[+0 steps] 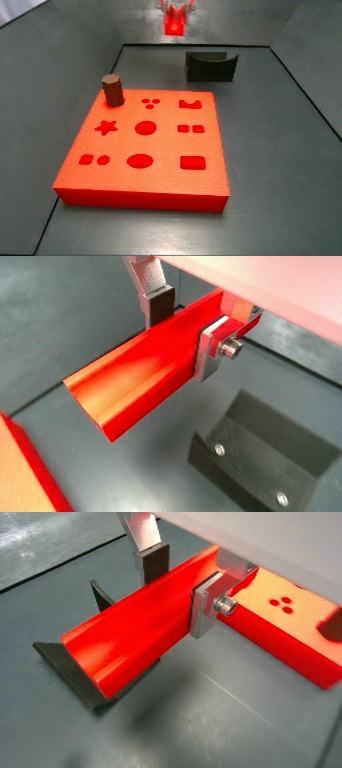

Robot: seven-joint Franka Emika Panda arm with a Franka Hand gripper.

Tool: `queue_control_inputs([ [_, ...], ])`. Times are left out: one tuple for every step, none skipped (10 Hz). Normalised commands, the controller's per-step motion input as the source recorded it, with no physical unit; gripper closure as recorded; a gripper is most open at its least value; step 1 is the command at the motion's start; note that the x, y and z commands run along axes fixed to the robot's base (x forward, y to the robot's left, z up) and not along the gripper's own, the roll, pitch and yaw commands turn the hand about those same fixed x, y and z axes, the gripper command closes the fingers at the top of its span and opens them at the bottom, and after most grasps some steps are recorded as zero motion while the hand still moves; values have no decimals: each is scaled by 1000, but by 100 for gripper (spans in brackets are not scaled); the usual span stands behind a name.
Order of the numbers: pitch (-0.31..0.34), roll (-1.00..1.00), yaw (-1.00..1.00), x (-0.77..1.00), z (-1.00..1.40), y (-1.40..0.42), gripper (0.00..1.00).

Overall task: Pick up the arch object. Move up. Place the arch object on the fixture. Regrasp the arch object. Move to above the board. Insert the arch object.
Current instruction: Place the arch object on the fixture.

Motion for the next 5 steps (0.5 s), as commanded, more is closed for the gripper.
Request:
queue_control_inputs([
  [32, 26, 62, 1000, -149, -168, 100],
  [35, 27, 40, 1000, -123, -130, 100],
  [44, 26, 32, 953, -96, -100, 100],
  [60, 26, 31, 796, -59, -61, 100],
  [74, 25, 27, 684, -36, -35, 100],
])
